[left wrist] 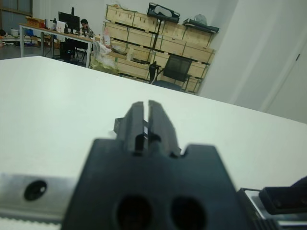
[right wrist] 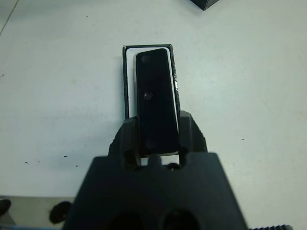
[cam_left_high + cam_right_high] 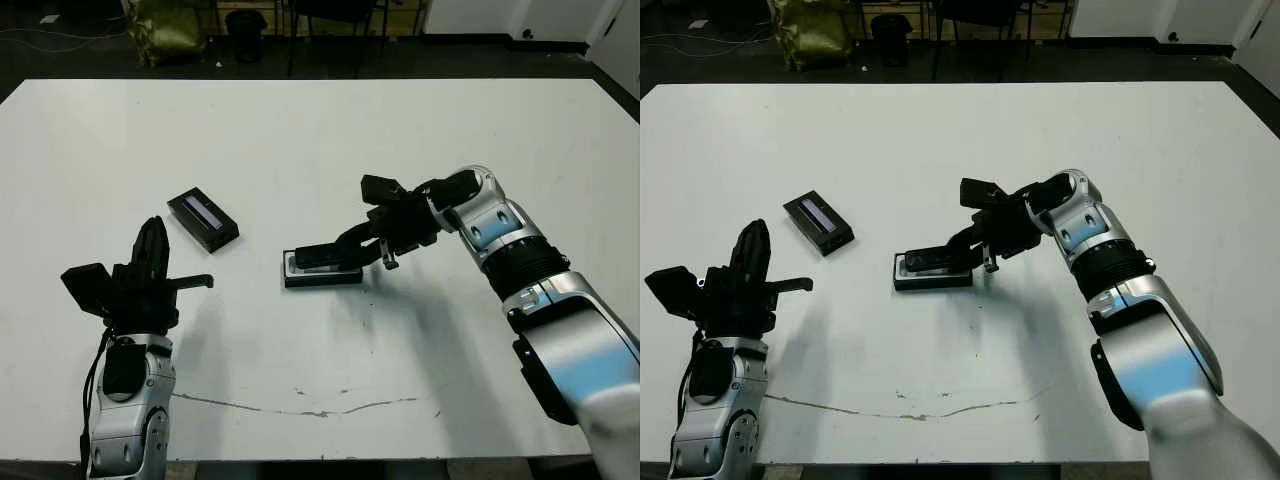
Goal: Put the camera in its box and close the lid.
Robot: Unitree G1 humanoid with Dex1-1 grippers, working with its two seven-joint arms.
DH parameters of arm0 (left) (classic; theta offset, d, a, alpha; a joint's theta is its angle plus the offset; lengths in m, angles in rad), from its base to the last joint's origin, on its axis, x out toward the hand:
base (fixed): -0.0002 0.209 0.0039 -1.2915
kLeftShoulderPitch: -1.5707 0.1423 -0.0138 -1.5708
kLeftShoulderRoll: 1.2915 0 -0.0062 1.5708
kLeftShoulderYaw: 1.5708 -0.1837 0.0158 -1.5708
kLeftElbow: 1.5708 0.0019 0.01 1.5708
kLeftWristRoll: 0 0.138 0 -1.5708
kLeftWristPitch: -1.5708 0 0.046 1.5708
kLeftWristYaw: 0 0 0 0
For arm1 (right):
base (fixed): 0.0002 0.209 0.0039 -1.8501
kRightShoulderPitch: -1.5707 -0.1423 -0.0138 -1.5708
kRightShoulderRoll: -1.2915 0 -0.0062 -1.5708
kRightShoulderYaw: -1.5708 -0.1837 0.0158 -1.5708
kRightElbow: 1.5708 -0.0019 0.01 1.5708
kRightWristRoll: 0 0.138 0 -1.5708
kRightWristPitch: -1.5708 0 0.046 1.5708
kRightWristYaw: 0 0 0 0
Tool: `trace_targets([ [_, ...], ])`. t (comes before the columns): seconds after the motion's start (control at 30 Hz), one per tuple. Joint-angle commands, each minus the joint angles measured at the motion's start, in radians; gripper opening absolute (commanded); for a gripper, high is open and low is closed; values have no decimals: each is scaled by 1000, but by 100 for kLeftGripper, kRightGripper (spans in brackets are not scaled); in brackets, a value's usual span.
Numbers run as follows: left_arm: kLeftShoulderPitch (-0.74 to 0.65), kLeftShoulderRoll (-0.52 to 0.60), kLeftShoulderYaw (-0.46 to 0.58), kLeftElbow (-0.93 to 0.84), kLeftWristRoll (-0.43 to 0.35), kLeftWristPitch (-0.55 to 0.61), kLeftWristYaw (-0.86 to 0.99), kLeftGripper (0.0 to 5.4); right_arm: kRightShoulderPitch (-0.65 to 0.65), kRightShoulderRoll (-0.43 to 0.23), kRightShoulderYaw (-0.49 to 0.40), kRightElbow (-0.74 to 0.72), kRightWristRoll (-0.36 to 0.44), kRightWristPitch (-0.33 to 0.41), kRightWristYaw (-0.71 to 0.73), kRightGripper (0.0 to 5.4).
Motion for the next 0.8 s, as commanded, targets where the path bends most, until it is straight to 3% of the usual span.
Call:
trace_targets([
  [0.03, 14, -1, 2, 14, 8, 9, 7, 0, 18, -10, 6, -4, -10, -10, -4, 53],
  [0.8, 17, -3, -1, 9, 9, 13, 3, 0, -3, 18, 42, 18, -30, -14, 12, 53],
])
